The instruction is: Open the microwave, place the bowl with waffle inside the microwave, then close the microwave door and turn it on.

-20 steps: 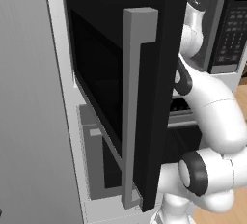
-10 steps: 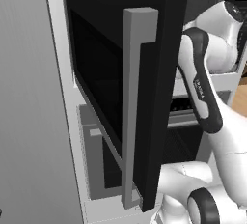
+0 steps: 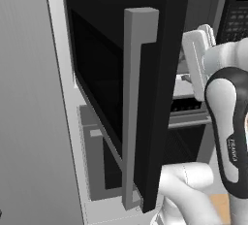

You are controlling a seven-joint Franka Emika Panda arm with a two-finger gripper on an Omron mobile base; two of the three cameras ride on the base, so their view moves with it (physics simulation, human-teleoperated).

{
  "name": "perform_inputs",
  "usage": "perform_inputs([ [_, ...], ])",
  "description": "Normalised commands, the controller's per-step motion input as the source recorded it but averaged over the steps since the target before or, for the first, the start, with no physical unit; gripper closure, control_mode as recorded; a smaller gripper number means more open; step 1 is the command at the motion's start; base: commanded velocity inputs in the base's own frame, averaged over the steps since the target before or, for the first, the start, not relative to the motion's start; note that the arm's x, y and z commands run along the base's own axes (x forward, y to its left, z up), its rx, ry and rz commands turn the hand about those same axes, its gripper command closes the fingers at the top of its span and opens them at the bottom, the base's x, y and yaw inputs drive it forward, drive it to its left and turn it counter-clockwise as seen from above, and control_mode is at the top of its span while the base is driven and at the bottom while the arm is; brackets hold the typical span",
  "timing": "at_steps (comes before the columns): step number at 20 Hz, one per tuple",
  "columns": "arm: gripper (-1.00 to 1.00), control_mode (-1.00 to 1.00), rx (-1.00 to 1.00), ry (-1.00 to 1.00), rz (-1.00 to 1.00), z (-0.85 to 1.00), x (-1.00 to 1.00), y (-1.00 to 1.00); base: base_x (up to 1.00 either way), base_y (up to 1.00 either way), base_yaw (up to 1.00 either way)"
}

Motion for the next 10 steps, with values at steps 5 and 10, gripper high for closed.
perform_inputs([
  [5,1.0,-1.0,0.0,-0.33,0.0,0.0,-1.0,-0.01,0.0,0.0,0.0],
  [10,1.0,-1.0,0.0,-0.3,0.0,0.0,-1.0,0.0,0.0,0.0,0.0],
])
